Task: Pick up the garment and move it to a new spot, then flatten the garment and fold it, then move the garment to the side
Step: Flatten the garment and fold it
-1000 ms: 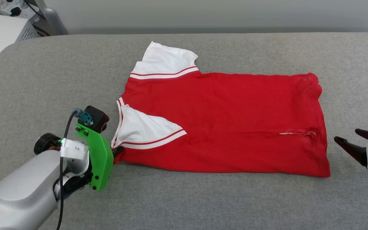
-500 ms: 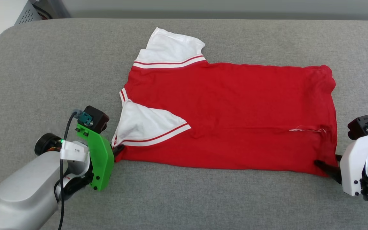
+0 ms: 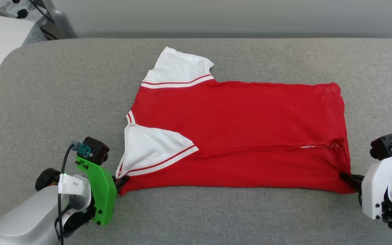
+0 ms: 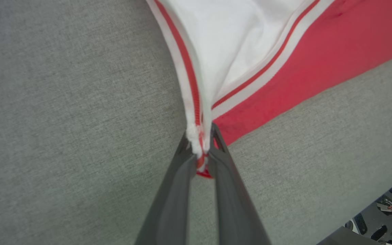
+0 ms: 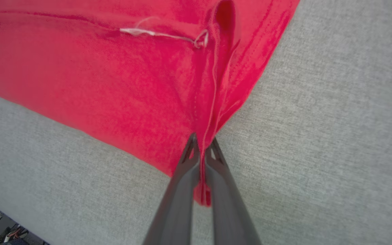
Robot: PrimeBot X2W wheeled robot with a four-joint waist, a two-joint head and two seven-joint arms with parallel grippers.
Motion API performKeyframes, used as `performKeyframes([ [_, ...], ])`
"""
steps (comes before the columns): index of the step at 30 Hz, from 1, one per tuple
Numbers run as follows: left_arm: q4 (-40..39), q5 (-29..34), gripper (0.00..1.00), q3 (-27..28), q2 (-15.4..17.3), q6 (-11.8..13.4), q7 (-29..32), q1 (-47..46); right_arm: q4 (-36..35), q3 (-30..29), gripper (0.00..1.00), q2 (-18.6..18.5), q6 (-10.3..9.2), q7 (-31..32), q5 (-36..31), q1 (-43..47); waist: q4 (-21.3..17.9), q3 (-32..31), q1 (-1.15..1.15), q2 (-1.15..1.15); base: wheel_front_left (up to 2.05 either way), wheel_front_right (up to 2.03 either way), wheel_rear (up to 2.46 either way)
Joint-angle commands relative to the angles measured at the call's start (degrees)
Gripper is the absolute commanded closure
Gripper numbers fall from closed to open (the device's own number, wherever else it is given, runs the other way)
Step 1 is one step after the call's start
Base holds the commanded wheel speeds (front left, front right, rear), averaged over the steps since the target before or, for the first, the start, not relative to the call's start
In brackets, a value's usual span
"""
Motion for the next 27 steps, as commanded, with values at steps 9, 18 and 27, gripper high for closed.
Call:
performKeyframes([
  [9, -7.14, -1.23, 1.0, -0.46, 4.23, 3.34, -1.03, 5.9, -6.96, -3.81, 1.0, -4.15, -0.04, -2.18, 1.66, 8.29, -0.09, -4.71, 0.0, 0.0, 0.0, 0.0, 0.0],
  [18, -9.81, -2.32, 1.0, -1.0, 4.39, 6.39, -1.05, 9.11, -9.07, -9.51, 1.0, -3.03, -0.04, 0.86, 0.45, 13.18, -0.74, -2.26, 0.0, 0.0, 0.0, 0.0, 0.0],
  [27, -3.19, -2.93, 1.0, -1.57, 1.3, 4.91, -1.46, 8.91, -4.34, -8.78, 1.0, 0.61, -0.04, 1.36, -2.47, 11.89, -0.85, 0.47, 0.0, 0.0, 0.0, 0.0, 0.0],
])
